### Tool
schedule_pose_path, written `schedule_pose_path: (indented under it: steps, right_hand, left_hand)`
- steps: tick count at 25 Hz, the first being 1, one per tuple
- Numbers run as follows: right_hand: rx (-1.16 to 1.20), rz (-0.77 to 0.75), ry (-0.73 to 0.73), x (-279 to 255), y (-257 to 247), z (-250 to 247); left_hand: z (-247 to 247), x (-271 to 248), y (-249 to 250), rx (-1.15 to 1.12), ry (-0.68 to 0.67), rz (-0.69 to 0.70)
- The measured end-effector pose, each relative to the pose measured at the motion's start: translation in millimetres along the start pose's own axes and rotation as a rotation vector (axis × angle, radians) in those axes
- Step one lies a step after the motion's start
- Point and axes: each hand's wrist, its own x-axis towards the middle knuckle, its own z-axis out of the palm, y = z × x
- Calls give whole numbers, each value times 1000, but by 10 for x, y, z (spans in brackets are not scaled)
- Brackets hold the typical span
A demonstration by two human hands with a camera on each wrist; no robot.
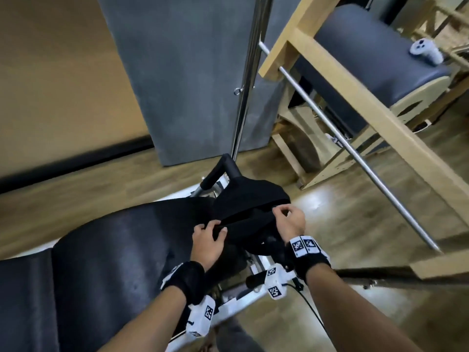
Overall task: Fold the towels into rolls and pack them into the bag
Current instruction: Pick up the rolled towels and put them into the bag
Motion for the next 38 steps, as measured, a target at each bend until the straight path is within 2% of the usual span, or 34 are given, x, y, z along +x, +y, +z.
schedule_pose_path:
  steps: [3,5,8,11,14,16,20,24,28,30,33,38]
  right_hand:
    - [-177,13,-9,550,141,168]
    - [-306,-1,-56,772,262,233]
    - [-471,-4,-176,1068,374,305]
    - [-468,1,-258,1184,356,338]
    - [-516,-48,-312,1227,333,340]
    - [-667,-100,-344,1193,327,319]
    - [-889,-168,-266,971,261,250]
    - [-917,-219,-169,623,25,153]
    - [-1096,-399,-201,32,-354,20]
    - [-1165,-406,-215,-310,-537,-53]
    - [-1098,-377,-231,-999,-850,-172]
    - [-1082,-559,-243,-2215,-1215,-392]
  left_hand:
    - [244,563,-64,84,-74,-211]
    - [348,830,-114,58,-126,-274]
    - [510,1189,-185,-2,-119,-250]
    - [555,1253,-220,3,-67,-263]
    - [483,1169,-221,97,0,-155]
    - [411,1070,-205,188,33,-52]
    - [137,750,-53,352,127,126]
    - [-291,269,138,550,265,222]
    - [-828,-361,195,613,354,185]
    - [-1056,-710,159,618,391,179]
    - [-1430,-1401,30,655,471,190]
    - [-2124,-2651,-296,641,614,171]
